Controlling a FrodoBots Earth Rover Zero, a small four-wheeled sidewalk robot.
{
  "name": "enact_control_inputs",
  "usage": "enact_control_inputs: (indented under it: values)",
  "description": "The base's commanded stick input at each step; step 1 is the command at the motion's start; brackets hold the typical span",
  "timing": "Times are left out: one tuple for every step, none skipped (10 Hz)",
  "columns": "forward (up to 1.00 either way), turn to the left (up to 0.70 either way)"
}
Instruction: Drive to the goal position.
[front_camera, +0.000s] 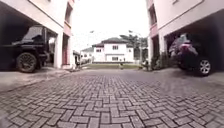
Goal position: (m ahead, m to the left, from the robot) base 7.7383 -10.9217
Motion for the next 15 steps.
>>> enact_control_inputs:
  values:
    - [0.69, 0.03]
    - [0.69, 0.03]
    - [0.69, 0.03]
    - [0.69, 0.03]
    - [0.69, 0.03]
    - [0.69, 0.03]
    - [0.69, 0.03]
    - [0.69, 0.03]
    - [0.69, 0.03]
    - [0.69, 0.03]
    - [0.69, 0.03]
    - [0.69, 0.03]
    - [0.69, 0.03]
    - [0.69, 0.03]
    - [0.69, 0.03]
